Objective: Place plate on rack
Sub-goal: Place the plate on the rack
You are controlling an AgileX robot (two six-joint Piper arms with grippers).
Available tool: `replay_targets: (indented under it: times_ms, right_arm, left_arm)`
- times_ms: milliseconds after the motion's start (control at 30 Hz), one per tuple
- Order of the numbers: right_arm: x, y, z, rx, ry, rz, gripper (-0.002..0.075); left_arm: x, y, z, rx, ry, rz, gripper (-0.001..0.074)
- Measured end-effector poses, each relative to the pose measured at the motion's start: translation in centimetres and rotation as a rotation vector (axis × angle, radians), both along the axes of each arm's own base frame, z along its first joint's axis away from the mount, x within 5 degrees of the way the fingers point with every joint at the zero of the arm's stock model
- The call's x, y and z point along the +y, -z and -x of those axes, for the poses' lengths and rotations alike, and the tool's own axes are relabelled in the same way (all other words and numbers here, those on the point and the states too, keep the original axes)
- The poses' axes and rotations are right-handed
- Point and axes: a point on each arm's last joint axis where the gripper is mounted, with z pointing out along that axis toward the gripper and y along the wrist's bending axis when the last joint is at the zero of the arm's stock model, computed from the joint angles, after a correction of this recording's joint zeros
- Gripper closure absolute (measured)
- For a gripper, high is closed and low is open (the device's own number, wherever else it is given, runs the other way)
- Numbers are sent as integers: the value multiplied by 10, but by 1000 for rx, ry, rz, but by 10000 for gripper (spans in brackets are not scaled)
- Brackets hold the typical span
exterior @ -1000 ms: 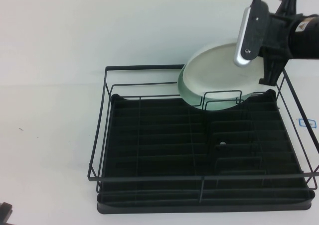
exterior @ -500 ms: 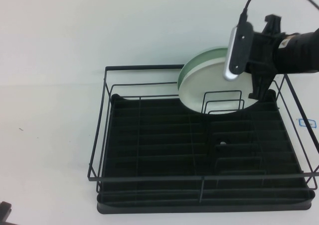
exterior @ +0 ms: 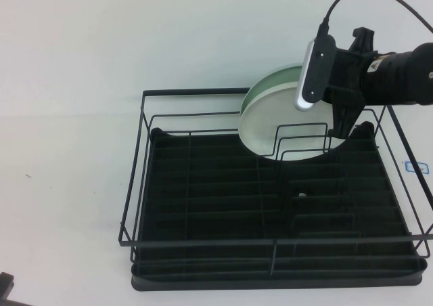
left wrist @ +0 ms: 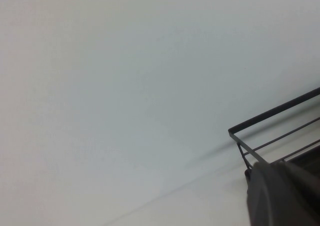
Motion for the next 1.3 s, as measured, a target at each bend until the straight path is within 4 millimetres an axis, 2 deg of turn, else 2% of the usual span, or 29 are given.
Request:
replay_targets:
  times_ms: [133, 300, 433, 567, 733, 1167, 1300]
  right_arm:
    - [0, 0, 0, 10, 23, -25, 557]
    - [2, 7, 0, 78, 72, -79, 372]
    - [2, 7, 1, 93, 94, -106, 311]
    - [2, 2, 2, 85, 101, -119, 300]
    - [0, -14, 6, 46, 104, -140, 295]
    - [-1, -26, 2, -48, 141, -193, 295]
    - [-2, -34, 6, -46, 143, -213, 295]
  left_arm:
    - [0, 0, 0, -1, 0, -3, 735]
    - [0, 0, 0, -4, 0, -21, 735]
    - [0, 0, 0, -4, 0, -21, 735]
    - [0, 0, 0, -4, 0, -21, 735]
    - [0, 0, 0, -4, 0, -21, 735]
    - [-2, 1, 0, 8, 18, 8, 735]
    - [-2, 3, 0, 13, 18, 2, 735]
